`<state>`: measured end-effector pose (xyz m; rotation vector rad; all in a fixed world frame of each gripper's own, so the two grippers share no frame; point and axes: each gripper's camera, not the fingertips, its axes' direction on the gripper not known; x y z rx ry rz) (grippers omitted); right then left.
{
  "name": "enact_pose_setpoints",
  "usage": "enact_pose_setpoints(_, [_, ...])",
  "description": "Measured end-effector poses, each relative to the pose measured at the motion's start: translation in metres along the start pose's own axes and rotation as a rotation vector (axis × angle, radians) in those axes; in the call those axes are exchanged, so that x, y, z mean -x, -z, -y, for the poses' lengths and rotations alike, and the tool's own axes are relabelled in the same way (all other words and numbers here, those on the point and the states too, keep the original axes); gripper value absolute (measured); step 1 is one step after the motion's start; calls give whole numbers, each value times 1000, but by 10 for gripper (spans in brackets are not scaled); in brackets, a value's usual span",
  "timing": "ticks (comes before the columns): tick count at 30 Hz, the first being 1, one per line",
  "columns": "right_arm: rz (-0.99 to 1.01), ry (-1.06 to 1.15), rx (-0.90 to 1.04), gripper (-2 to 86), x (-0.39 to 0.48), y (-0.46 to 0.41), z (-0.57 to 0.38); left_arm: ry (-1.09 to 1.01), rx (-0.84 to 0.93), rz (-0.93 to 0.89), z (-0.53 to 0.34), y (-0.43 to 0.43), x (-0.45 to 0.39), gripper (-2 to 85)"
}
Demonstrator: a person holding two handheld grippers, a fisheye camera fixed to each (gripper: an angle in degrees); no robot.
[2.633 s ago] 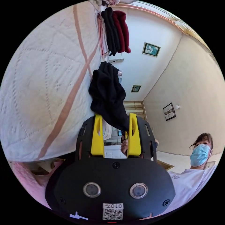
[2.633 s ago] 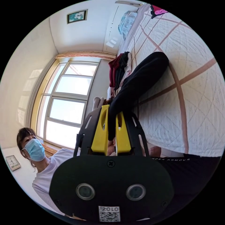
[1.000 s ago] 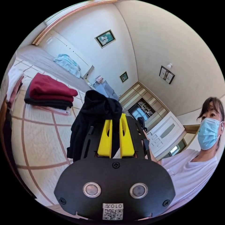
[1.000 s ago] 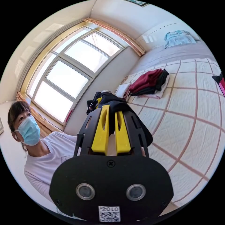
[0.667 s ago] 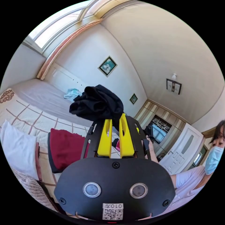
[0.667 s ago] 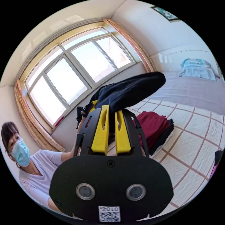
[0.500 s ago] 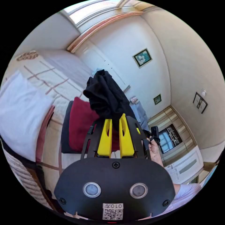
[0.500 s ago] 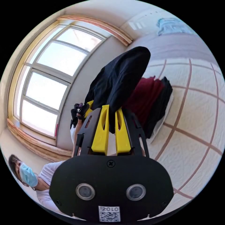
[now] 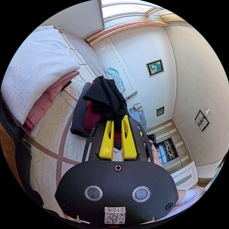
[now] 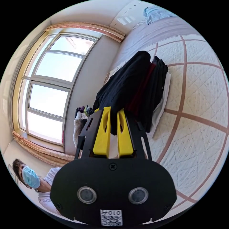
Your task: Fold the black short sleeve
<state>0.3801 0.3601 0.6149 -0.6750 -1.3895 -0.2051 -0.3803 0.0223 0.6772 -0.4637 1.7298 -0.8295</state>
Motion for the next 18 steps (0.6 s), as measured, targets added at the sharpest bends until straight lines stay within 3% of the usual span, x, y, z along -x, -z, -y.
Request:
enact_pose_setpoints(7, [-141, 101, -123, 36, 26, 25, -52, -17, -36, 11, -74, -20, -36, 88])
enact_pose_setpoints(9, [-300, 155, -145, 29, 44, 39, -93, -105, 15, 44, -108, -31, -58, 81])
enact_pose_setpoints(12, [-507, 255, -175, 25, 69, 57, -170, -340, 134, 55, -178, -61, -109, 63])
enact_pose_setpoints(14, [-604, 292, -227, 22, 80, 67, -232, -626, 255, 111, -246, -88, -165, 48])
enact_pose_setpoints(18, [-673, 248, -414, 23, 85, 87, -387, -992, 275, 171, -336, -128, -235, 26])
